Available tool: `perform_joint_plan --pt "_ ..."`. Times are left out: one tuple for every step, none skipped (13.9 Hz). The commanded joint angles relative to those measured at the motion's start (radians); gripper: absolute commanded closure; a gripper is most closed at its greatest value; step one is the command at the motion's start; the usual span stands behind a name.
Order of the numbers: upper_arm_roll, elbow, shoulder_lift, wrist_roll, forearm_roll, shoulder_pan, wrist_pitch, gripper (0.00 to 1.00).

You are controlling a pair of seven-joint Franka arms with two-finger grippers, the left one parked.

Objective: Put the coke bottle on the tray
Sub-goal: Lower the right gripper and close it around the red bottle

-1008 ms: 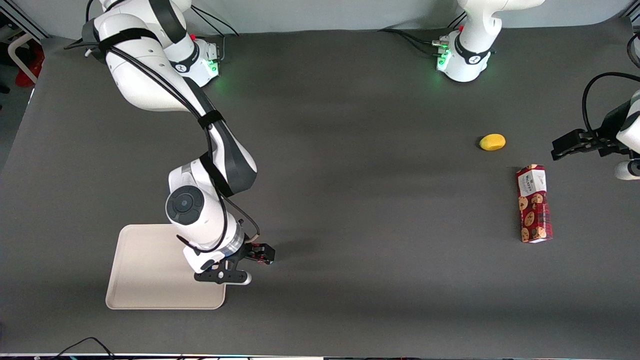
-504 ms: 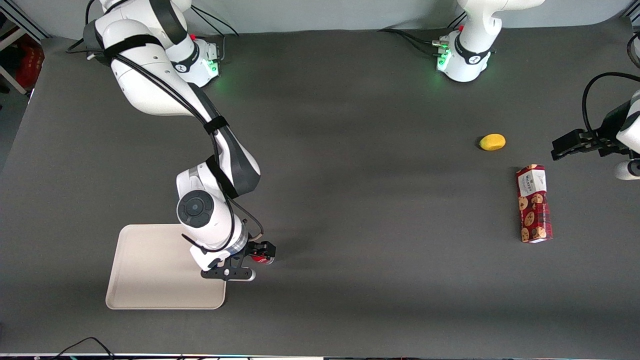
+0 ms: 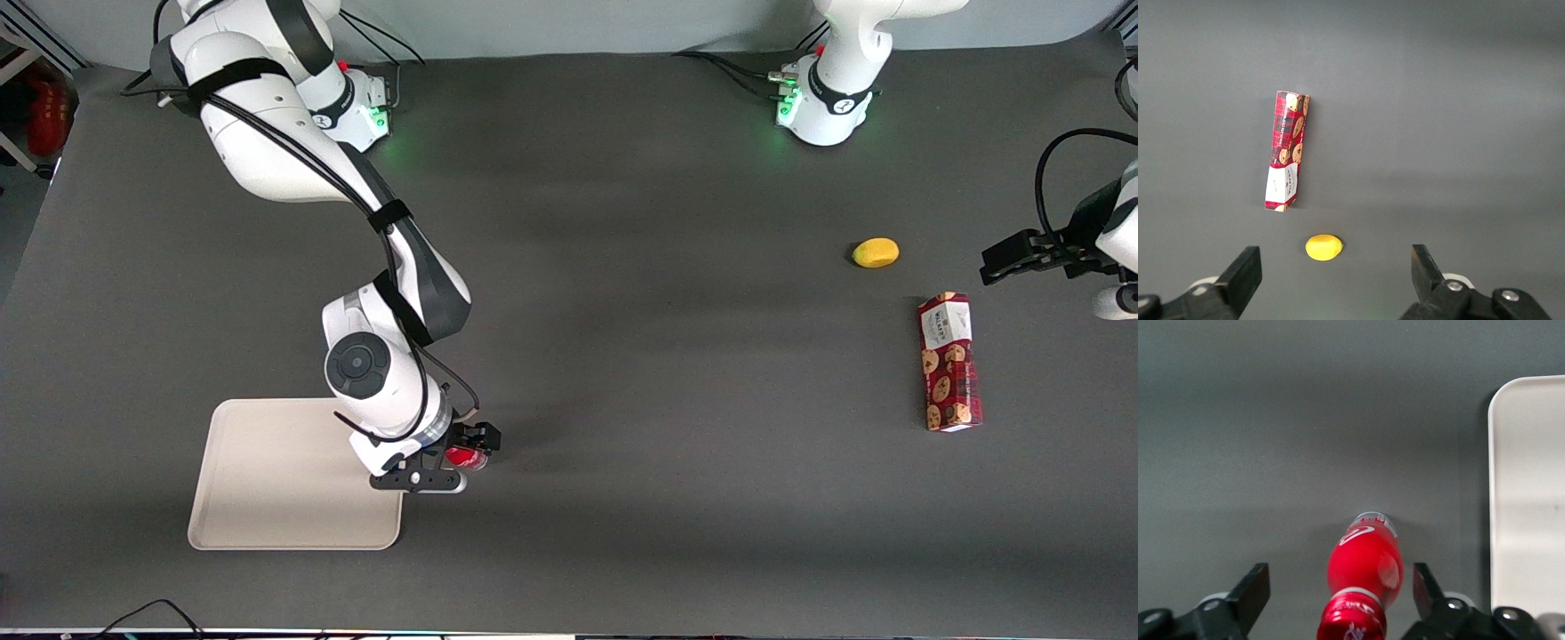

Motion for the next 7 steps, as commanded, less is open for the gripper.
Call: perform_joint_plan --pt "0.009 -0.019 -0.023 0.022 -0.028 -0.008 -0.013 0.38" --pt "0.009 -0.019 -0.028 0.02 -0.028 -0.008 -0.017 0.53" --pt "0.009 -0.019 -0.028 0.019 -0.028 -0.01 -0.017 0.69" --pt "0.011 -0.019 -0.028 0.019 -0.028 -0.014 -0.017 0.82" --pt "0.011 -0.019 -0.028 0.019 -0.028 -0.016 -0.017 0.92" --pt "0.011 -0.019 -0.028 0.017 -0.027 -0.016 -0.021 0.98" --pt "0.011 -0.017 -0.028 0.016 -0.028 -0.017 -0.038 1.0"
